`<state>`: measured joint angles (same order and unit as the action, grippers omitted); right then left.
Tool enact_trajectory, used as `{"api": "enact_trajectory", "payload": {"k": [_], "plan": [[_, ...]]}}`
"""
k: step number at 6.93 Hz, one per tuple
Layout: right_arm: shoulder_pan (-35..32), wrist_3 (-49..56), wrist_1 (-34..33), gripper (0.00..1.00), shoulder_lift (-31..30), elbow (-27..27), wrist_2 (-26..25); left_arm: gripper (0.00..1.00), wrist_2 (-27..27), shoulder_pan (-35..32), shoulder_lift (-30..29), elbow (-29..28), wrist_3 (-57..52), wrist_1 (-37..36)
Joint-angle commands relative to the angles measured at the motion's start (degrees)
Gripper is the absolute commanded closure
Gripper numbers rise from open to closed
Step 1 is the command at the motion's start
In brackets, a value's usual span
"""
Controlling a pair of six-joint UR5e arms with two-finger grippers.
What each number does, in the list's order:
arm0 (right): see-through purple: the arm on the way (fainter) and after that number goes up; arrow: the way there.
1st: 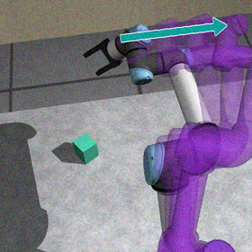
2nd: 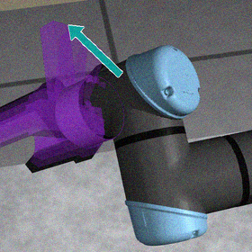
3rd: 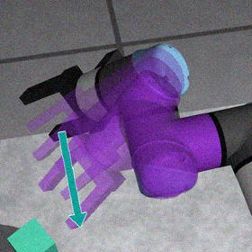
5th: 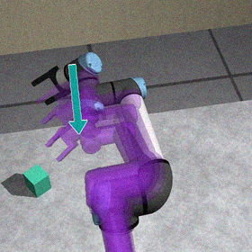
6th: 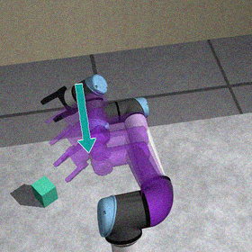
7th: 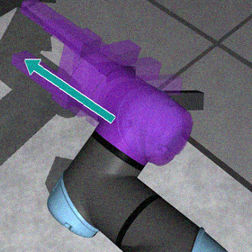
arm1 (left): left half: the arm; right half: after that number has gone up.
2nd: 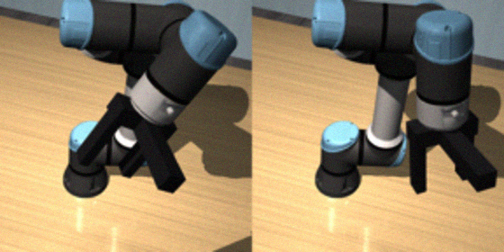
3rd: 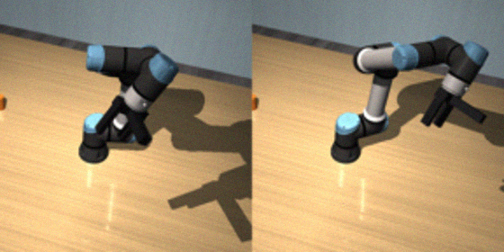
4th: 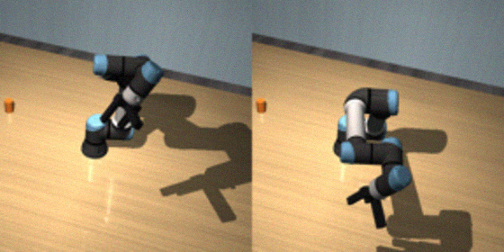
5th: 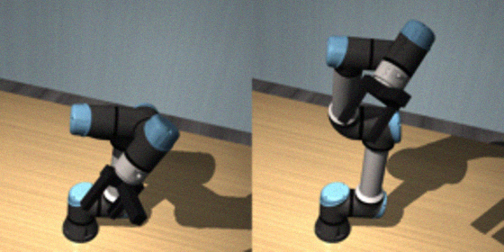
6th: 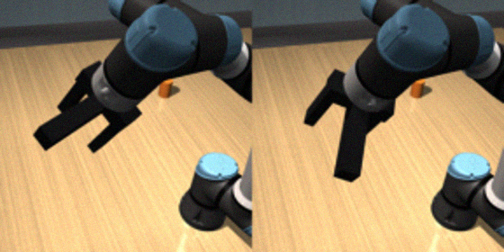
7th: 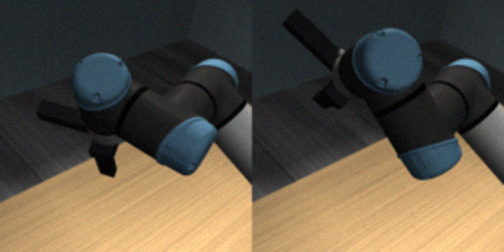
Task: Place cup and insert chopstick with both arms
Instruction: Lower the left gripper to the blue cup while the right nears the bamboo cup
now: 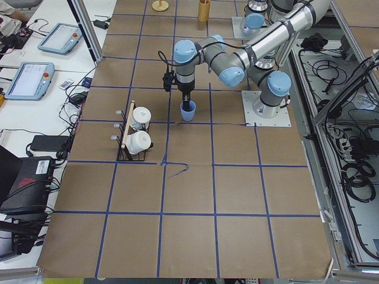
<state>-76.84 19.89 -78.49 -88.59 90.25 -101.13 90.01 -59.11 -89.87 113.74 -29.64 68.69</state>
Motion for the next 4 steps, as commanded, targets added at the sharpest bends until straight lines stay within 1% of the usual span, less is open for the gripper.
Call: {"api": "enact_trajectory", "payload": {"k": [1,2,3,4], "plan": [[4.8,7.3,8.3,0.0,0.2,4.3,-9.4,0.05,0.3,0.6,-2.0,2.7,0.0,-4.1],[6.9,9.7,7.7,0.0,0.3,7.0,-16.1,0.07,0.2,0.9,-2.8,4.2,0.2,-4.5],[9.0,9.7,6.7,0.0,0.6,10.4,-16.7,0.1,0.0,0.9,-3.4,4.8,1.0,-4.9],[10.6,9.9,4.1,0.0,1.4,13.0,-17.5,0.19,0.0,1.0,-4.5,5.0,1.0,-5.3]]}}
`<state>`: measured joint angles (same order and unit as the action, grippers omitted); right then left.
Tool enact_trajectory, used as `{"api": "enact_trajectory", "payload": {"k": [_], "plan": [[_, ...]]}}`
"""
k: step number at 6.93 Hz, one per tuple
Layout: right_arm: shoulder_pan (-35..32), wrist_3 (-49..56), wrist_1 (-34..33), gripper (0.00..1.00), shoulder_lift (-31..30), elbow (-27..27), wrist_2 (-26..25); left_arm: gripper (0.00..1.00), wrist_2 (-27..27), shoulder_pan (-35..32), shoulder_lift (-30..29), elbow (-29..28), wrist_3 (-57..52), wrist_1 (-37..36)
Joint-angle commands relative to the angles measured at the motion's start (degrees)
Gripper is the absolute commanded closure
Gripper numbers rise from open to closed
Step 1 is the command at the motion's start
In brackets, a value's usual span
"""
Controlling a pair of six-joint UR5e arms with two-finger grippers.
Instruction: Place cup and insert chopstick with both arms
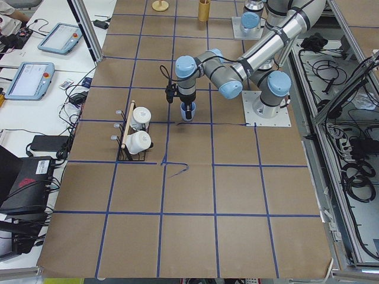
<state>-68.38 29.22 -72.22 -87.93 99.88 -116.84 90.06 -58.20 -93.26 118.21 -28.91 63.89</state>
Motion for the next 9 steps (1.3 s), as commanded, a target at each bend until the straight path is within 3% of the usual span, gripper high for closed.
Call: {"api": "enact_trajectory", "payload": {"k": [1,2,3,4,5,6,9], "plan": [[3.5,0.6,-4.5,0.0,2.4,4.5,-4.3,0.26,-0.1,0.2,-4.2,0.7,0.3,-4.7],[3.8,0.5,-4.8,0.01,2.8,5.7,-4.5,0.57,-0.1,-0.2,-5.9,1.0,1.8,-5.0],[4.9,-0.2,-5.0,0.2,2.8,6.9,-4.2,0.98,0.0,-0.6,-5.5,0.9,2.1,-4.9],[6.2,-0.3,-5.0,0.23,2.8,7.2,-3.7,1.0,-0.1,-0.6,-5.5,1.0,2.2,-4.5],[6.2,-0.4,-5.0,0.37,2.8,7.3,-3.7,1.0,-0.1,-1.1,-4.6,1.0,2.3,-2.5],[6.2,-0.5,-5.0,0.43,2.8,7.3,-3.7,1.0,-0.4,-1.8,-3.3,0.6,2.8,0.1],[6.5,-0.5,-5.1,0.47,2.8,8.5,-3.7,1.0,-5.4,-10.4,3.4,0.2,16.8,6.4]]}}
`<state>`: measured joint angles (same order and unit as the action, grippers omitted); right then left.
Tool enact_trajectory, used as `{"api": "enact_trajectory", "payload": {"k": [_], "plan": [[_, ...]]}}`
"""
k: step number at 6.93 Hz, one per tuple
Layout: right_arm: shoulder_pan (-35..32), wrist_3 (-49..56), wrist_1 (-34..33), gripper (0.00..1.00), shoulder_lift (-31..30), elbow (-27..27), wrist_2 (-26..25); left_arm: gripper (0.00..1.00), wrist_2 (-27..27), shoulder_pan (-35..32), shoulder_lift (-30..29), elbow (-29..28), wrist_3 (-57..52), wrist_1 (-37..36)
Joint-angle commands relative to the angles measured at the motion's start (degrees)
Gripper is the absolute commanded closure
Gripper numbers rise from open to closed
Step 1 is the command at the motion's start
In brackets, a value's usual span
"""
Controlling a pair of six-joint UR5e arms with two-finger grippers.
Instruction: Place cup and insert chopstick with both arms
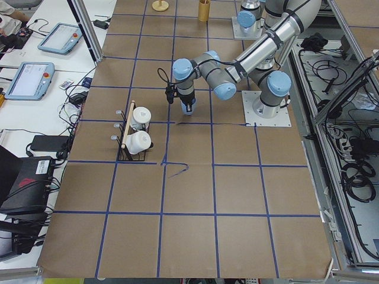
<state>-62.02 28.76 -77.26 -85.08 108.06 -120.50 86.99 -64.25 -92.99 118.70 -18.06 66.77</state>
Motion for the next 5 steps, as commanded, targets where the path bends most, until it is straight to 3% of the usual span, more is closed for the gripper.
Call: {"api": "enact_trajectory", "payload": {"k": [1,3,5], "plan": [[0.1,-0.1,0.0,0.54,0.0,0.3,0.0,1.0,-1.7,-12.1,4.4,-1.4,16.2,4.0],[0.1,0.0,0.0,0.56,0.0,0.5,0.0,1.0,-0.2,-26.5,6.6,-2.2,29.2,3.3],[0.1,-1.3,0.0,0.56,0.0,1.2,0.1,1.0,2.3,-36.9,5.0,-4.0,37.4,-0.3]]}}
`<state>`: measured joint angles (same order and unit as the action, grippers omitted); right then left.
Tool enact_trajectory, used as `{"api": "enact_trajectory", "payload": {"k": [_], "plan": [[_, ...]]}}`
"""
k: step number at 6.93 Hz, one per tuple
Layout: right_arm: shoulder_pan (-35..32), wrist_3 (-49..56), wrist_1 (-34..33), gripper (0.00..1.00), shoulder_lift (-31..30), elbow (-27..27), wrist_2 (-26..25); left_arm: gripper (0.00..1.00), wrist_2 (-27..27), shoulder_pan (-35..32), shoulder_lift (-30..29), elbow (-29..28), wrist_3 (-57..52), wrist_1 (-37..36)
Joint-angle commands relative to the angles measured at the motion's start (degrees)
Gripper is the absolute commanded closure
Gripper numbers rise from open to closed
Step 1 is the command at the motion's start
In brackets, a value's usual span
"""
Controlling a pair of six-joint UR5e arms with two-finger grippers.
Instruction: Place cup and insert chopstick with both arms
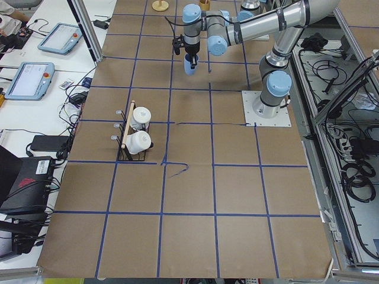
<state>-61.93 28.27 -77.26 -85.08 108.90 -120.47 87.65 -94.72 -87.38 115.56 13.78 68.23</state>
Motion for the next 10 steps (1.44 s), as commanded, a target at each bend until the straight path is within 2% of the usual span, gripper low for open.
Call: {"api": "enact_trajectory", "payload": {"k": [1,2,3,4,6,7,8,10], "plan": [[0.0,-0.9,0.0,0.69,0.0,0.4,0.1,1.0,-1.5,-11.7,-2.9,-0.1,11.6,-1.8],[0.0,-1.6,0.1,0.79,0.0,0.3,0.1,1.0,-3.3,-15.1,-5.4,0.2,13.3,-7.4],[0.0,-2.8,0.3,0.79,0.0,0.3,0.5,1.0,-3.2,-15.9,-7.3,0.3,13.4,-8.4],[0.0,-3.0,0.4,0.79,-0.1,-0.1,3.4,1.0,-3.1,-17.1,-8.6,0.3,13.4,-8.5],[0.0,-3.1,0.5,0.79,-0.3,-0.2,4.3,1.0,-2.6,-19.1,-10.3,0.2,13.3,-10.7],[0.0,-3.2,0.7,0.87,-0.4,-0.3,5.8,1.0,-2.7,-19.1,-10.7,-0.1,13.4,-11.5],[0.0,-3.3,1.5,1.0,-0.5,-0.6,9.0,1.0,-2.6,-19.1,-11.7,0.5,13.3,-13.3],[0.0,-3.4,2.2,1.0,-0.1,-1.1,11.0,1.0,-2.7,-19.1,-12.4,0.3,13.4,-13.3]]}}
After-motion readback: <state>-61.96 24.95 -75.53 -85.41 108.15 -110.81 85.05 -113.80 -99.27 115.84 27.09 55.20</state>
